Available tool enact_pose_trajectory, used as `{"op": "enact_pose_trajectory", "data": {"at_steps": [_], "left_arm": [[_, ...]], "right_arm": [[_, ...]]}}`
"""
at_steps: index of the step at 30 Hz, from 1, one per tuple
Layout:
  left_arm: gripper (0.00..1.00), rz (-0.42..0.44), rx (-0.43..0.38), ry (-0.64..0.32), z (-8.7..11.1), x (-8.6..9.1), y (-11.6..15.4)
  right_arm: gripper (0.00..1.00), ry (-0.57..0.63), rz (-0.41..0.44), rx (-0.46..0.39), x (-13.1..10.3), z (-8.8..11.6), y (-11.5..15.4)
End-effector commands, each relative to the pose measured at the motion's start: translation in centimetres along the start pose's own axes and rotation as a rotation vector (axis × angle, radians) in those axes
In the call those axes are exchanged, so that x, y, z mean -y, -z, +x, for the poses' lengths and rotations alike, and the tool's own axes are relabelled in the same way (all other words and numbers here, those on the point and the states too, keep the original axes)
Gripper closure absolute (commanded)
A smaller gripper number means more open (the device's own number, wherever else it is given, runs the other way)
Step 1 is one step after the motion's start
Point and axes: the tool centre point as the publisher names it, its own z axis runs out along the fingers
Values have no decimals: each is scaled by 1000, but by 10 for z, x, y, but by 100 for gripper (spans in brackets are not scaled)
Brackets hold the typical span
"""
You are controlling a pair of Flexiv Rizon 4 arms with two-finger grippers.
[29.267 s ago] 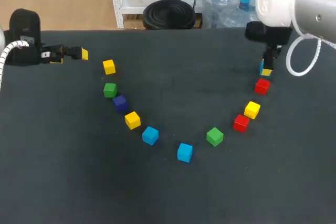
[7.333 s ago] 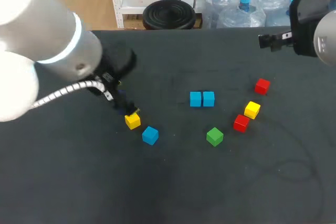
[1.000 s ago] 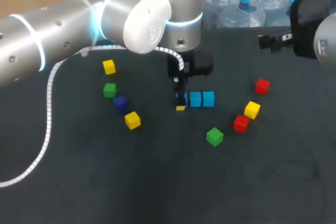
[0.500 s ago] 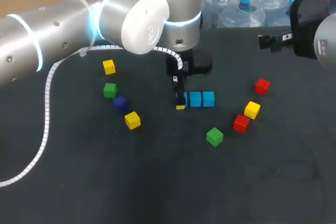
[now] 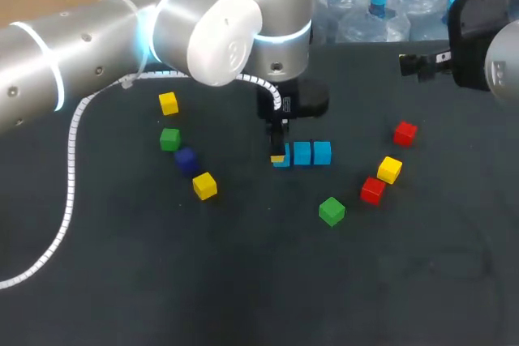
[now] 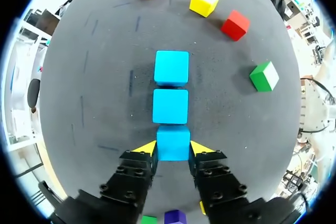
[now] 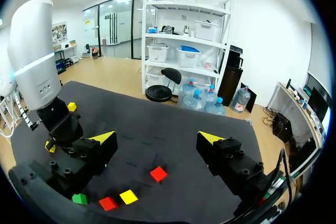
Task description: Place the blue cubes, place green cubes on the blue cubes, place the yellow cubes on the green cubes, then place the red cubes on the yellow cubes, and place purple cube on the red cubes.
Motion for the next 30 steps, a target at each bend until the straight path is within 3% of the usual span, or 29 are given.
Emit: {"op": "enact_pose_trajectory", "data": {"at_steps": [1,4,23,30], "left_arm": [[75,-4,-2,-3,1,0,0],[70,-11,-4,-6,2,0,-1],[74,-42,-1,-34,-1,-2,-3],[80,-52,-2,-43,-4,-4,-3]], "right_arm": [[0,-1,-5,11,0,2,-2],[0,-1,-5,11,0,2,-2],[0,-1,-5,11,0,2,-2],[0,-1,-5,11,0,2,-2]]}}
